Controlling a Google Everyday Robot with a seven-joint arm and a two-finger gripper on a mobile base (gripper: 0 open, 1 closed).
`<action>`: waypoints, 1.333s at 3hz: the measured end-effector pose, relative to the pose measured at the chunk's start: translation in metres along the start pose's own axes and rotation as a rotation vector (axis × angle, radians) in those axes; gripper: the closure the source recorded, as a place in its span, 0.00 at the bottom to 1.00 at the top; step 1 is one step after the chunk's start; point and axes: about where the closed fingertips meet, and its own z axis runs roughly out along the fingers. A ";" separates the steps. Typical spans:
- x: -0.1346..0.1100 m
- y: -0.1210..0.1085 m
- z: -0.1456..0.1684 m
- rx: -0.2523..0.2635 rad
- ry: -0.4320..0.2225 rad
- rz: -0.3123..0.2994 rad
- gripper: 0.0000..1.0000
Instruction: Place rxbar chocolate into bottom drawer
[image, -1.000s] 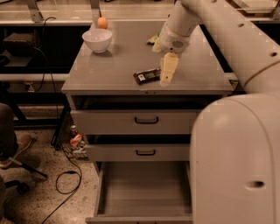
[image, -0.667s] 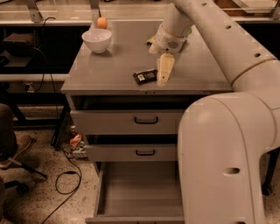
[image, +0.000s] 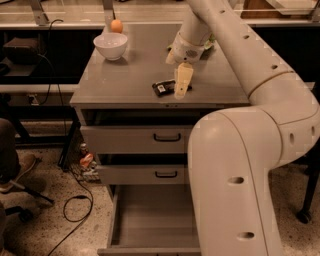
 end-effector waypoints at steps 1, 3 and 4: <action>0.000 -0.006 0.008 -0.007 -0.009 0.005 0.00; 0.002 -0.011 0.018 -0.013 -0.018 0.016 0.38; 0.000 -0.012 0.013 -0.013 -0.019 0.017 0.69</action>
Offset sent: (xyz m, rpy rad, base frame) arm 0.0036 -0.0074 -0.0081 -0.0164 0.0841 0.0124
